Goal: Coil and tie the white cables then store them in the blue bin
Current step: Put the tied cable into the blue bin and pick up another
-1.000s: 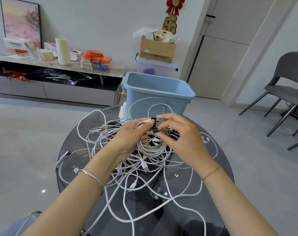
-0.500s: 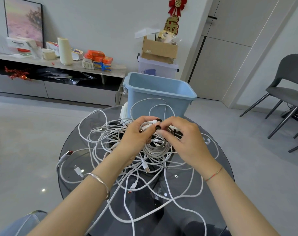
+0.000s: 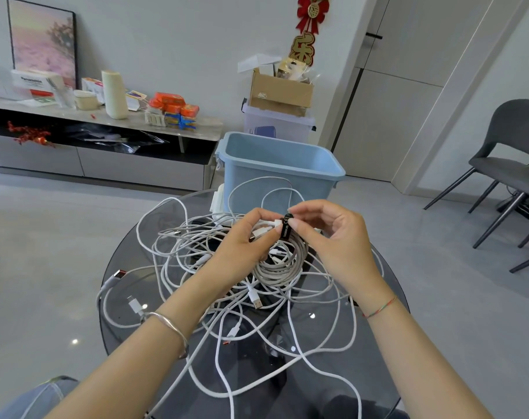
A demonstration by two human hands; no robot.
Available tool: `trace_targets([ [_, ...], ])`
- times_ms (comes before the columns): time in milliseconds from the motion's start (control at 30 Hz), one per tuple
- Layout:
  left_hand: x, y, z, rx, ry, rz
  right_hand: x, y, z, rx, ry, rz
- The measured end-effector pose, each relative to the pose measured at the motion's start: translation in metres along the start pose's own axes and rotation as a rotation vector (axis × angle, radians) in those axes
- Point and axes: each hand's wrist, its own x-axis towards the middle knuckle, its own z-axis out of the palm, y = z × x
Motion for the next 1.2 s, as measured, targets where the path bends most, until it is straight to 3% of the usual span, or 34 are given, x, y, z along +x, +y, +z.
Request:
trace_targets([
  [333,0.001,0.005,-0.004,-0.020,-0.099,-0.007,-0.001,0.003,0.003,0.052,0.132,0.048],
  [633,-0.003,0.007,-0.006,0.050,-0.110,0.020,-0.001,0.006,0.003,0.004,0.105,0.082],
  [800,-0.003,0.017,-0.008,0.027,-0.152,0.045,-0.001,0.004,-0.002,-0.128,-0.003,0.080],
  [967,0.004,0.041,-0.013,0.044,-0.149,0.093,0.004,-0.012,-0.012,-0.099,-0.086,0.019],
  [1200,0.057,0.084,-0.021,0.151,-0.141,0.097,0.059,-0.033,-0.032,-0.172,-0.248,0.041],
])
